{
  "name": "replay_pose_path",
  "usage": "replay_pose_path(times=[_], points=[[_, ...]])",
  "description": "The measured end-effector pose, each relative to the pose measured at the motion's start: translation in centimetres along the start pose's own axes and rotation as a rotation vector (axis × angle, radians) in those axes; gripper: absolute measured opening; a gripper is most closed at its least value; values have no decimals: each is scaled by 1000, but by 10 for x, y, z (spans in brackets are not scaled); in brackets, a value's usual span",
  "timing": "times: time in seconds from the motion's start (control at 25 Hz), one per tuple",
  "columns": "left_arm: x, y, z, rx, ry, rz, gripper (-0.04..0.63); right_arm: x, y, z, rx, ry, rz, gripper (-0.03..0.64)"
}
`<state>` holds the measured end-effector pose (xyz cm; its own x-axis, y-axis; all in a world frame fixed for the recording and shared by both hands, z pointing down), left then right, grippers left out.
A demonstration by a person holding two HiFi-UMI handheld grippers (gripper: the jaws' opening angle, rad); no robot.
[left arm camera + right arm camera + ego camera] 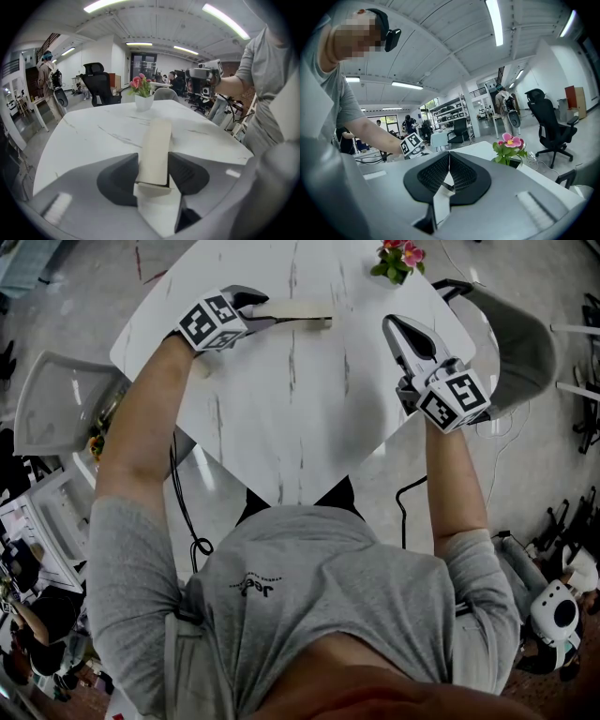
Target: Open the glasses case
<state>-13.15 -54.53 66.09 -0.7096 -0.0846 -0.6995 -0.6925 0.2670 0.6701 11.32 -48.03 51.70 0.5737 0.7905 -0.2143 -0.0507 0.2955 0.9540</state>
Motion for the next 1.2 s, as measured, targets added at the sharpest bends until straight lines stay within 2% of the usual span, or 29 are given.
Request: replay_pose_path(times=[0.28,0.48,0.72,1.2], points=[[10,-9,-8,-14,-64,42,161,-1,-2,-2,2,1,-7,5],[12,-10,-14,-41,-123,45,122,-1,2,2,3,-2,3,5],[14,-11,-29,-45,-179,26,98,-2,5,5,1,1,-1,5],[13,-21,-44,-64,-258,-35,98,-2,6,6,-9,3,-7,5]])
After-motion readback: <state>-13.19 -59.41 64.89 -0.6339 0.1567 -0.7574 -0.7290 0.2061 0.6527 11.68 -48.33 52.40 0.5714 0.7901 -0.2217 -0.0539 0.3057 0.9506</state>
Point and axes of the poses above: the fingertips, and each gripper's own axes: x backward along the fingers, z to its right, y out of its underside, the point moved 4 cm from there along x, backward along the fingers, and after that the axes turned 11 degrees about y, right-handed, at the moved point
